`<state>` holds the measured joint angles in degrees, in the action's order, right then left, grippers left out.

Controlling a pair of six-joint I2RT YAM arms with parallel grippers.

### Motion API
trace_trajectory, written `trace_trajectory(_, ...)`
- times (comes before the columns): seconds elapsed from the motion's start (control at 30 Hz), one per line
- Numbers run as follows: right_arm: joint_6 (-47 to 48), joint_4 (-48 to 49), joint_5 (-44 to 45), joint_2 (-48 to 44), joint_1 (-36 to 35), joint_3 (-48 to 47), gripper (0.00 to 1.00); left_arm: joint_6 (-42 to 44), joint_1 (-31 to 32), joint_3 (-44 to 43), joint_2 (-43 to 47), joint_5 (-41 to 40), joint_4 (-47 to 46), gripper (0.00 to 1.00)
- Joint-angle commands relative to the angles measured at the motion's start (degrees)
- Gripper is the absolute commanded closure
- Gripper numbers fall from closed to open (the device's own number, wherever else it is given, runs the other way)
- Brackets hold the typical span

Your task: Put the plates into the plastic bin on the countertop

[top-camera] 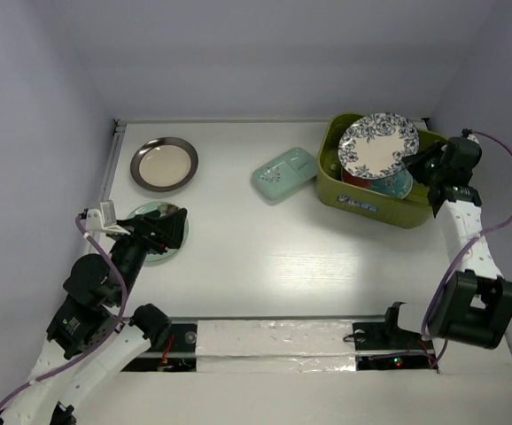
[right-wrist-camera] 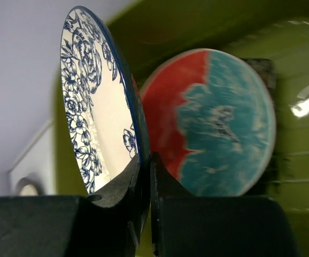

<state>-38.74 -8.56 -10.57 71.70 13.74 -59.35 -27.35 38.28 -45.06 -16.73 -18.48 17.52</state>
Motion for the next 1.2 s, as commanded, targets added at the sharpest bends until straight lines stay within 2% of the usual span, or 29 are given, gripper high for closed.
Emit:
trace_trajectory(0.0, 0.59, 3.56, 1.07, 1.23, 1.29, -6.39, 1.00, 3.18, 0.30, 0.14, 0.91, -2.96, -0.73, 0.21)
trace_trajectory(0.47, 1.30, 2.67, 6.16, 11.62, 2.43, -3.49, 0.99, 4.77, 0.30, 1.90, 2.58, -2.61, -1.08, 0.21)
trace_trajectory(0.5, 1.30, 2.49, 6.70, 11.97, 2.43, -3.14, 0.96, 4.77, 0.30, 1.90, 2.76, -2.61, -1.08, 0.21)
trace_trajectory(0.53, 1.39, 2.41, 7.22, 11.97, 2.43, -2.44, 0.88, 4.77, 0.30, 1.90, 2.76, -2.61, -1.17, 0.21)
trace_trajectory(0.6, 1.83, 2.32, 8.81, 11.62, 2.43, -1.82, 0.77, 4.85, 0.30, 1.90, 2.93, -2.53, -1.08, 0.21)
trace_trajectory(0.63, 2.00, 2.06, 9.16, 11.36, 2.43, -1.56, 0.65, 4.85, 0.30, 1.99, 3.02, -2.44, -1.00, 0.20)
trace_trajectory(0.7, 2.70, 1.62, 10.12, 10.66, 2.43, -1.03, 0.57, 4.94, 0.30, 1.90, 3.19, -2.44, -1.08, 0.21)
trace_trajectory(0.73, 2.97, 1.27, 10.39, 9.78, 2.43, -0.94, 0.47, 4.94, 0.30, 1.90, 3.28, -2.35, -1.08, 0.20)
trace_trajectory(0.77, 3.32, 1.00, 11.96, 9.16, 2.43, -0.85, 0.45, 4.94, 0.30, 1.90, 3.46, -2.35, -1.00, 0.20)
trace_trajectory(0.83, 3.76, 0.30, 12.85, 7.06, 2.43, -0.59, 0.34, 4.94, 0.30, 1.99, 3.72, -2.26, -0.99, 0.21)
trace_trajectory(0.9, 4.02, -0.75, 13.82, 5.21, 2.43, -0.59, 0.30, 4.94, 0.30, 1.99, 3.99, -2.17, -0.99, 0.21)
trace_trajectory(1.03, 5.08, -2.34, 13.91, -1.03, 2.43, -1.02, 0.15, 4.94, 0.30, 1.99, 4.25, -2.09, -0.99, 0.21)
trace_trajectory(1.17, 5.43, -4.10, 11.19, -7.26, 0.87, -0.94, 0.16, 4.94, 0.30, 1.99, 4.51, -2.26, -0.99, 0.21)
